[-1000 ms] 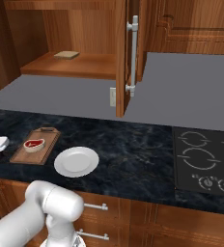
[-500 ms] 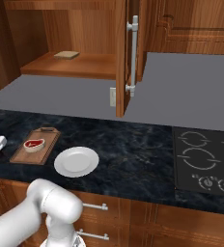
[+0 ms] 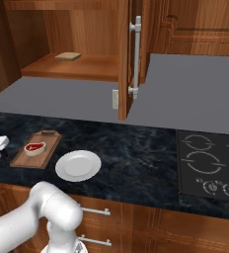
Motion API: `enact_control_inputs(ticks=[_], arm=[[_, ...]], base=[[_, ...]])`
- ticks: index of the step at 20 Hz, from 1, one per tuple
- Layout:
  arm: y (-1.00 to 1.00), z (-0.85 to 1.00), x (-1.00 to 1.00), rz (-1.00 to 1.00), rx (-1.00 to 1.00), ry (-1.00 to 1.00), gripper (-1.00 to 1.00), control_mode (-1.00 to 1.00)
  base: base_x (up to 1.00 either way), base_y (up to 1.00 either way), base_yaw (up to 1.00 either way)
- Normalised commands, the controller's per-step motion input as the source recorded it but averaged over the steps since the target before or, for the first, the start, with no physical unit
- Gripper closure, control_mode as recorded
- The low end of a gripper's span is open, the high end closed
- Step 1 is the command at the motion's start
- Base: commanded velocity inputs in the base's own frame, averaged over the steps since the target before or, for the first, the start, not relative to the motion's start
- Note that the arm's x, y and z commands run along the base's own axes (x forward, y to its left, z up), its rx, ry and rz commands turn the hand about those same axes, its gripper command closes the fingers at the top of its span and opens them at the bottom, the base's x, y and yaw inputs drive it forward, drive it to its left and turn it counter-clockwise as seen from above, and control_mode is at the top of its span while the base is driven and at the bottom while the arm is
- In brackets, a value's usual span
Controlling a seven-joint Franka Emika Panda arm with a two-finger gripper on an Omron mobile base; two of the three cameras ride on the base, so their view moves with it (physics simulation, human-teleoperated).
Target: Pick the steak from the plate and place it on the cutting board. Then pick the condiment bottle from the cabinet and place it next to the cutting board.
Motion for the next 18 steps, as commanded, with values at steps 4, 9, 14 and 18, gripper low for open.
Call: enact_control_inputs(ticks=[4, 9, 14, 18], arm=[[0.08, -0.22, 0.31, 0.0, 0.01, 0.0, 1.0, -1.0], [0.12, -0.26, 0.28, 0.0, 0.01, 0.0, 1.0, -1.0], [0.12, -0.28, 0.26, 0.0, 0.03, 0.0, 1.0, -1.0], [0.11, -0.28, 0.26, 0.0, 0.04, 0.0, 1.0, -1.0]], base=[[0.0, 0.0, 0.0], [0.0, 0.0, 0.0], [0.0, 0.0, 0.0], [0.0, 0.0, 0.0]])
